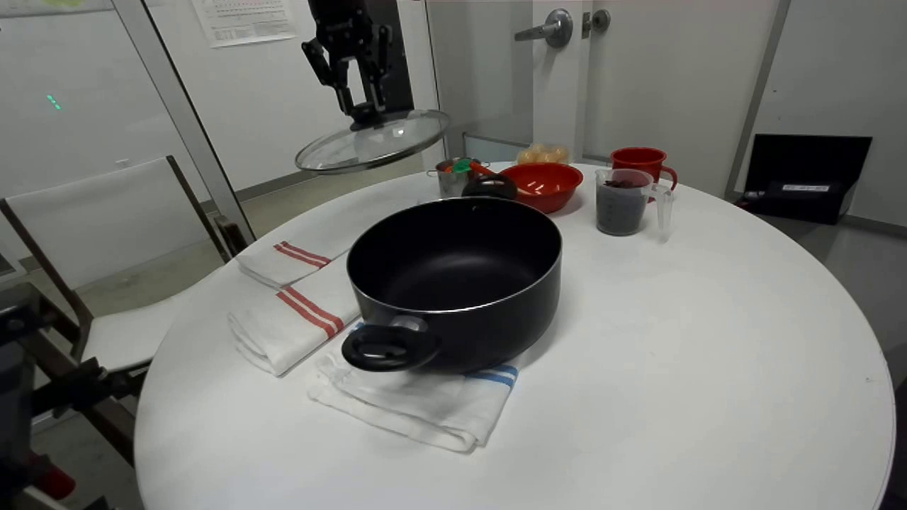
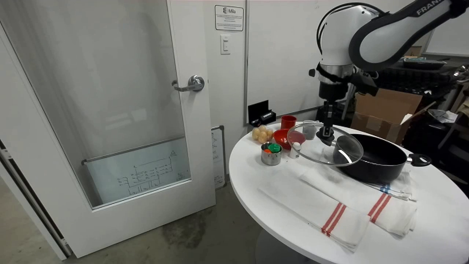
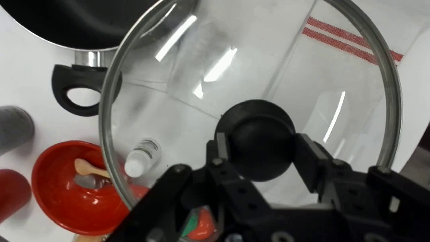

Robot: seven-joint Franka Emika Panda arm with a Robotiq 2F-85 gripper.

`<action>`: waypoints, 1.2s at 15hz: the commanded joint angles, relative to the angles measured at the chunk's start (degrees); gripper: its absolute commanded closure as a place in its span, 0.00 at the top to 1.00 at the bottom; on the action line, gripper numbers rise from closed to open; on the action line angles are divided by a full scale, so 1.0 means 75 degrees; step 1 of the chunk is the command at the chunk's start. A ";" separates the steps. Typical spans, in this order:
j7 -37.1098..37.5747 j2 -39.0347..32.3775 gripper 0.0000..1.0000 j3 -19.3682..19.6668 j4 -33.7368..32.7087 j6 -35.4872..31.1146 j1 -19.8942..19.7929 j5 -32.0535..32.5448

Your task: Put the glass lid on the black pot.

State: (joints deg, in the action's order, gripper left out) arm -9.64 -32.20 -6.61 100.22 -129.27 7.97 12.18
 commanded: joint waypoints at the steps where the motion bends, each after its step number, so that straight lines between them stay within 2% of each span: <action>1: 0.0259 0.0848 0.25 0.0150 0.0739 0.0136 -0.0162 -0.0208; 8: 0.0365 0.1366 0.25 0.0373 0.1497 -0.0041 -0.0693 -0.0645; 18: 0.0282 0.1382 0.25 0.0672 0.1717 -0.0268 -0.1381 -0.1387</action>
State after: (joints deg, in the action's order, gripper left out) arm -7.48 -23.96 -2.44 111.32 -130.09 -1.48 3.43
